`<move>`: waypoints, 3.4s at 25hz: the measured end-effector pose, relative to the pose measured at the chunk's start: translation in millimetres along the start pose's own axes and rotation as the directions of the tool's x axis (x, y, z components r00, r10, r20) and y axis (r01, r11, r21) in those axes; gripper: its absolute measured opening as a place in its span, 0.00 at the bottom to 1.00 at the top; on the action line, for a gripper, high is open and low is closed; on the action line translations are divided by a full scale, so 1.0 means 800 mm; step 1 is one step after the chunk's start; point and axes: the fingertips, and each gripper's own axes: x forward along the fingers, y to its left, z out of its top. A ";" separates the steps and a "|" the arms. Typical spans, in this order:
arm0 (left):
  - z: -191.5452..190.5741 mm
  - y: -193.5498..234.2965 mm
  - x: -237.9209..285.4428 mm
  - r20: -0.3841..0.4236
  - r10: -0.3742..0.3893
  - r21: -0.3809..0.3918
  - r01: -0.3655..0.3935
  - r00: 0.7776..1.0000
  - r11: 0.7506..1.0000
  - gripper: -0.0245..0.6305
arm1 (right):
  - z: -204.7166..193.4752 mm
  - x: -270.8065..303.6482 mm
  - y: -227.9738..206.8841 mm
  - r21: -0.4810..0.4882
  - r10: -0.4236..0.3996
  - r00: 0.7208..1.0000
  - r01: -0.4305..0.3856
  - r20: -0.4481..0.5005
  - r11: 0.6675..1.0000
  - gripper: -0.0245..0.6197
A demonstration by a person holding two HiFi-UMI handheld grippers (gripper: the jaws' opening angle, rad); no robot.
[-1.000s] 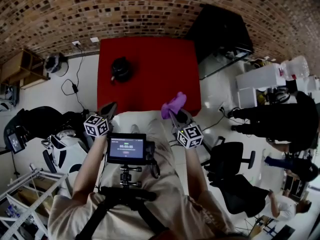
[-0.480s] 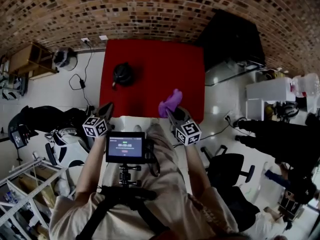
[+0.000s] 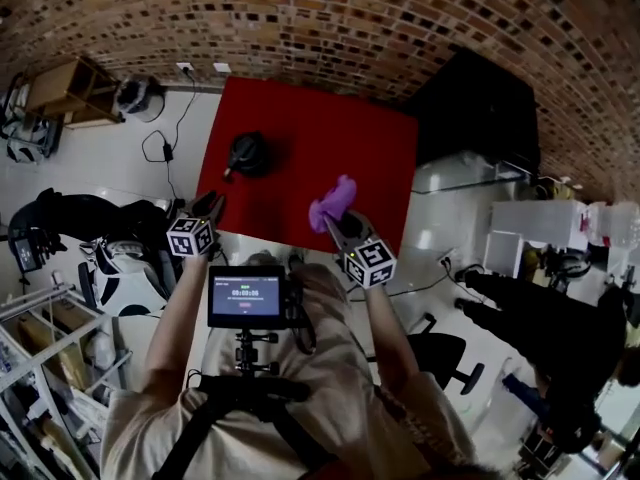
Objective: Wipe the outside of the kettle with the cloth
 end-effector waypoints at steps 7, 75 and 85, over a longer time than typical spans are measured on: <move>-0.026 0.051 0.061 -0.090 0.039 -0.018 -0.041 0.995 0.999 0.38 | 0.001 0.034 -0.001 -0.036 0.056 0.996 -0.058 -0.063 0.998 0.19; 0.247 -0.149 -0.001 0.061 -0.632 0.083 0.628 0.772 0.774 0.19 | 0.168 0.100 0.025 -0.240 0.098 0.995 -0.090 0.021 0.967 0.18; 0.252 -0.178 -0.027 0.001 -0.688 0.162 0.679 0.725 0.716 0.19 | 0.105 0.118 0.057 -0.313 0.110 0.985 -0.146 -0.130 0.938 0.18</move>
